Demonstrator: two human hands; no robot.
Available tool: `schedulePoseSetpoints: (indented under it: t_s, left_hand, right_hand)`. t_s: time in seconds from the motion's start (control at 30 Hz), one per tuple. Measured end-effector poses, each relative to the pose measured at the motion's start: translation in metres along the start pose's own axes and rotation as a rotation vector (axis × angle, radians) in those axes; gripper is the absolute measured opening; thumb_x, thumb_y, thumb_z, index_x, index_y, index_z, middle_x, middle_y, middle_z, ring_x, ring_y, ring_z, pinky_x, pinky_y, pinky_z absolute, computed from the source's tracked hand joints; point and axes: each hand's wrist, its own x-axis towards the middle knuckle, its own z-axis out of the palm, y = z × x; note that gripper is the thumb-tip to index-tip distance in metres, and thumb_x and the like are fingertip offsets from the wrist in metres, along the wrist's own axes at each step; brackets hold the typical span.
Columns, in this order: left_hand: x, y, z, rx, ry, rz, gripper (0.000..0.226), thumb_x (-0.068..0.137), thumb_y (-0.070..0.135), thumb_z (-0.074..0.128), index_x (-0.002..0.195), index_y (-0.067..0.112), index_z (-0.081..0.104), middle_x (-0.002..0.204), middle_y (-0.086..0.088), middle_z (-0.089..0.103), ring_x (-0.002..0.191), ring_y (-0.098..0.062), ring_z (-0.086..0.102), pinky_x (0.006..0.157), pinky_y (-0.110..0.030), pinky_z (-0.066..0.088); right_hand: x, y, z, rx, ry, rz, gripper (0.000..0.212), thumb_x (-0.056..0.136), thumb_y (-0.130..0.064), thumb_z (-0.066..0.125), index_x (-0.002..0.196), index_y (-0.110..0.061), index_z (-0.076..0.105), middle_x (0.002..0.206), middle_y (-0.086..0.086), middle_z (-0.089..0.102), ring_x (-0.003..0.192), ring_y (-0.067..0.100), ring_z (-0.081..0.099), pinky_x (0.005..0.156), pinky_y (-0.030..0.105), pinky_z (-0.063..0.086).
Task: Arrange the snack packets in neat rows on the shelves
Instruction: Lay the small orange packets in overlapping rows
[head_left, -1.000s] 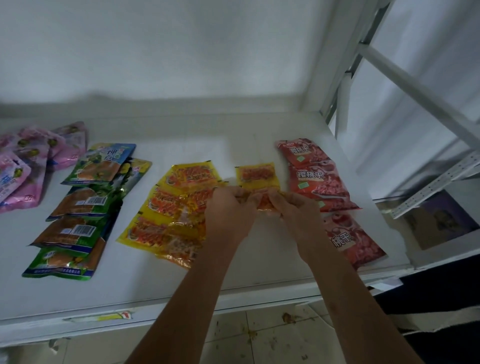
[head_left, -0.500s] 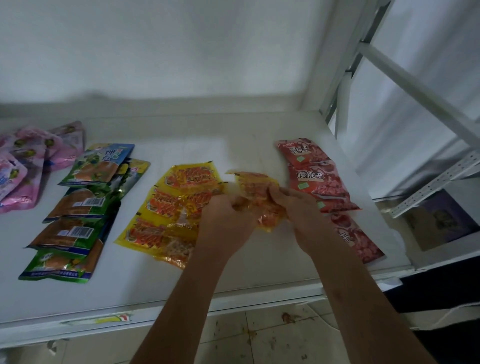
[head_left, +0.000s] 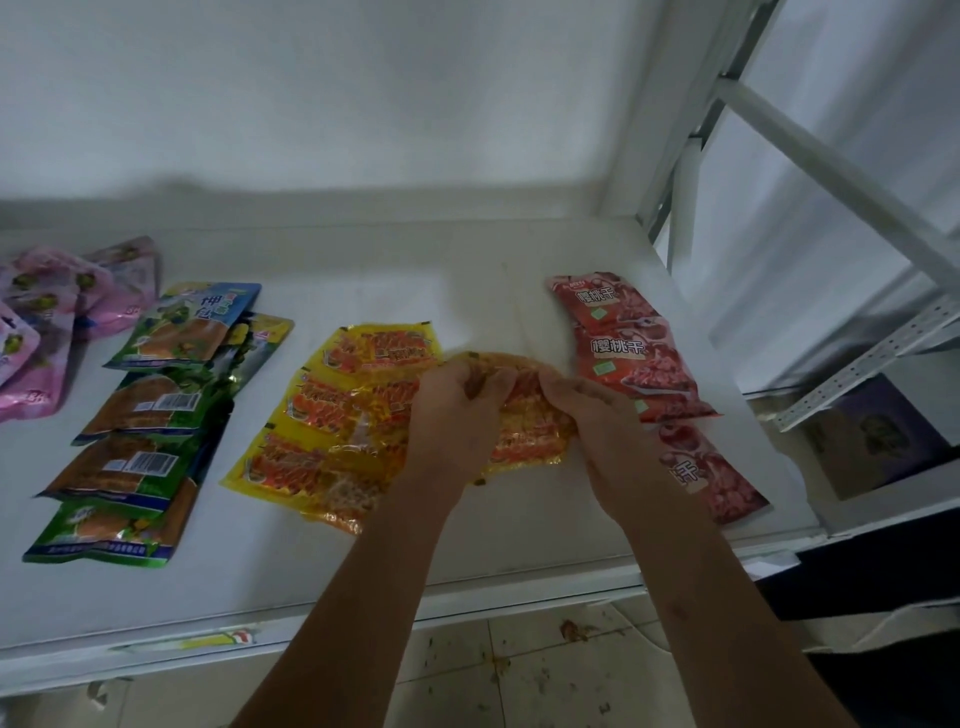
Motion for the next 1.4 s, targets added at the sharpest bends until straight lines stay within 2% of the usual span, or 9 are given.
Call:
schedulePoseSetpoints:
  t_s: [0.17,0.33,0.57,0.7,1.0,1.1,1.2,1.3,1.4]
  left_hand:
    - [-0.001,0.001,-0.006,0.070,-0.040,-0.021,0.041,0.097,0.011,0.071,0.060,0.014,0.054,0.044,0.018,0.044,0.040,-0.002,0.037,0.042,-0.021,0.033]
    - [-0.002,0.002,-0.014,0.046,-0.148,-0.004,0.034,0.098,0.018,0.073,0.068,0.009,0.061,0.043,0.018,0.041,0.039,-0.001,0.035,0.042,-0.019,0.033]
    - [-0.004,0.009,-0.009,0.130,-0.100,-0.024,0.037,0.099,0.055,0.061,0.111,0.022,0.070,0.094,0.012,0.072,0.082,-0.001,0.066,0.063,-0.020,0.044]
    - [0.003,0.013,-0.003,0.042,0.027,0.018,0.041,0.099,0.038,0.070,0.134,0.017,0.067,0.097,0.014,0.070,0.092,0.000,0.066,0.070,-0.012,0.049]
    - [0.005,0.010,-0.001,0.022,0.099,-0.011,0.021,0.095,0.018,0.076,0.078,0.027,0.067,0.077,0.004,0.071,0.066,-0.010,0.060,0.062,-0.027,0.050]
    - [0.007,0.007,-0.001,0.073,0.124,0.023,0.006,0.095,0.013,0.075,0.091,0.015,0.072,0.080,0.004,0.070,0.071,-0.008,0.061,0.064,-0.024,0.048]
    - [0.005,0.013,-0.009,0.176,0.184,0.069,0.024,0.098,0.020,0.073,0.121,0.013,0.073,0.082,0.021,0.058,0.076,0.007,0.057,0.063,-0.005,0.044]
    - [0.012,0.013,-0.020,0.300,0.184,0.100,0.050,0.100,0.028,0.070,0.145,0.010,0.057,0.114,0.005,0.065,0.114,-0.016,0.062,0.094,-0.027,0.051]
    - [0.003,0.014,-0.018,0.379,0.232,0.130,0.057,0.104,0.030,0.063,0.155,0.012,0.044,0.144,-0.005,0.055,0.138,-0.025,0.046,0.110,-0.041,0.041]
  right_hand:
    - [0.002,0.003,-0.002,-0.036,-0.046,0.025,0.010,0.085,-0.016,0.082,0.090,-0.009,0.078,0.093,0.011,0.076,0.094,0.031,0.072,0.102,0.056,0.055]
    - [0.011,-0.007,0.002,-0.046,-0.105,0.139,0.074,0.069,-0.071,0.080,0.119,-0.016,0.077,0.117,0.010,0.077,0.113,0.032,0.072,0.108,0.055,0.050]
    - [0.011,0.000,0.005,0.038,-0.001,0.023,0.021,0.096,-0.021,0.072,0.114,-0.011,0.077,0.111,0.010,0.078,0.111,0.031,0.072,0.109,0.057,0.050]
    - [0.006,-0.001,0.006,0.054,-0.007,0.042,0.024,0.092,-0.020,0.077,0.113,-0.009,0.078,0.113,0.015,0.077,0.113,0.039,0.071,0.106,0.058,0.052]
    - [0.000,-0.002,0.015,-0.009,0.060,0.006,0.015,0.097,-0.016,0.072,0.109,-0.012,0.079,0.096,0.001,0.080,0.097,0.019,0.074,0.089,0.037,0.060]
    - [0.001,-0.002,0.020,-0.098,0.053,-0.052,0.014,0.097,-0.009,0.071,0.108,-0.012,0.079,0.084,-0.012,0.076,0.082,0.002,0.069,0.078,0.022,0.055]
    - [0.000,-0.002,0.024,-0.254,0.080,-0.126,0.020,0.091,-0.022,0.080,0.111,-0.020,0.076,0.095,-0.009,0.077,0.094,0.010,0.071,0.094,0.036,0.056]
    - [-0.019,-0.013,0.008,-0.533,0.132,-0.244,0.042,0.091,-0.029,0.080,0.129,-0.022,0.066,0.104,-0.009,0.073,0.093,0.005,0.069,0.086,0.024,0.053]
    - [-0.049,-0.022,-0.042,-0.725,0.326,-0.402,0.012,0.091,-0.018,0.078,0.103,-0.023,0.076,0.084,-0.013,0.071,0.069,0.001,0.066,0.067,0.017,0.052]
